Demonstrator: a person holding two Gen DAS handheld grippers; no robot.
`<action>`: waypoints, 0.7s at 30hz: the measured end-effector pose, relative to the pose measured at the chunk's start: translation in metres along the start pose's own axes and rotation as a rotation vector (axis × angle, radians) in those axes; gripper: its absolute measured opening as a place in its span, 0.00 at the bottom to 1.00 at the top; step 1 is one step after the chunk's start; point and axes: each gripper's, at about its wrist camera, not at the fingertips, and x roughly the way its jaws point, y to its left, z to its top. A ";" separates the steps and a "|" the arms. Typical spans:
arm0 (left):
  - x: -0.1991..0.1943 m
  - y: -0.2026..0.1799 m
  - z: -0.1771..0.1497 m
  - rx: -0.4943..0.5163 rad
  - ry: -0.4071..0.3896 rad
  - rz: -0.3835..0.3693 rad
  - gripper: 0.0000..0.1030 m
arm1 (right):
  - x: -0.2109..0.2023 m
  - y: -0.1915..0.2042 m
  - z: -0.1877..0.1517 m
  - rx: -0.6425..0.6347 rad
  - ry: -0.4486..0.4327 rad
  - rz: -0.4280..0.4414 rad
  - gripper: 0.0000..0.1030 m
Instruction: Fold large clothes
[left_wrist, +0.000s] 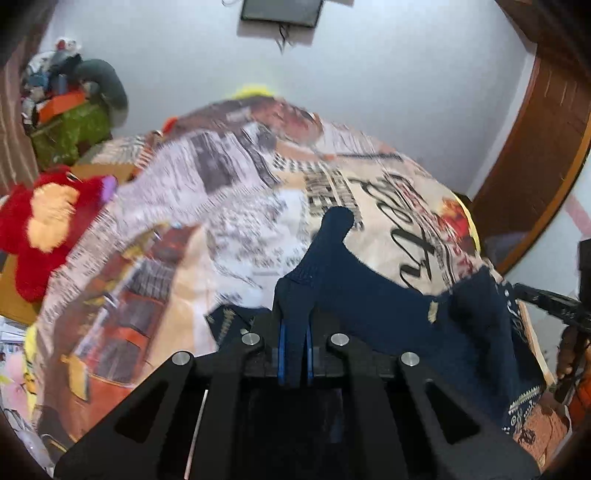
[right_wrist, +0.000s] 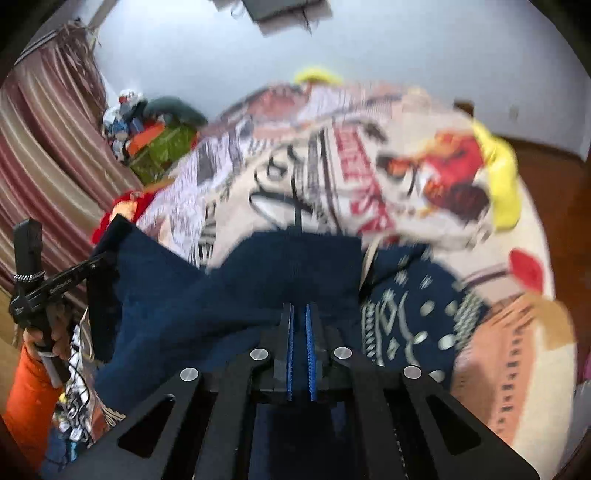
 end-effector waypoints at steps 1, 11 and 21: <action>0.000 0.004 0.001 -0.004 -0.006 0.019 0.07 | -0.010 0.000 0.004 -0.001 -0.036 -0.016 0.03; 0.100 0.057 -0.051 -0.170 0.333 0.098 0.10 | -0.037 -0.004 0.008 -0.003 -0.087 -0.090 0.03; 0.053 0.047 -0.025 -0.090 0.250 0.109 0.35 | -0.003 0.038 -0.008 -0.036 0.122 0.023 0.03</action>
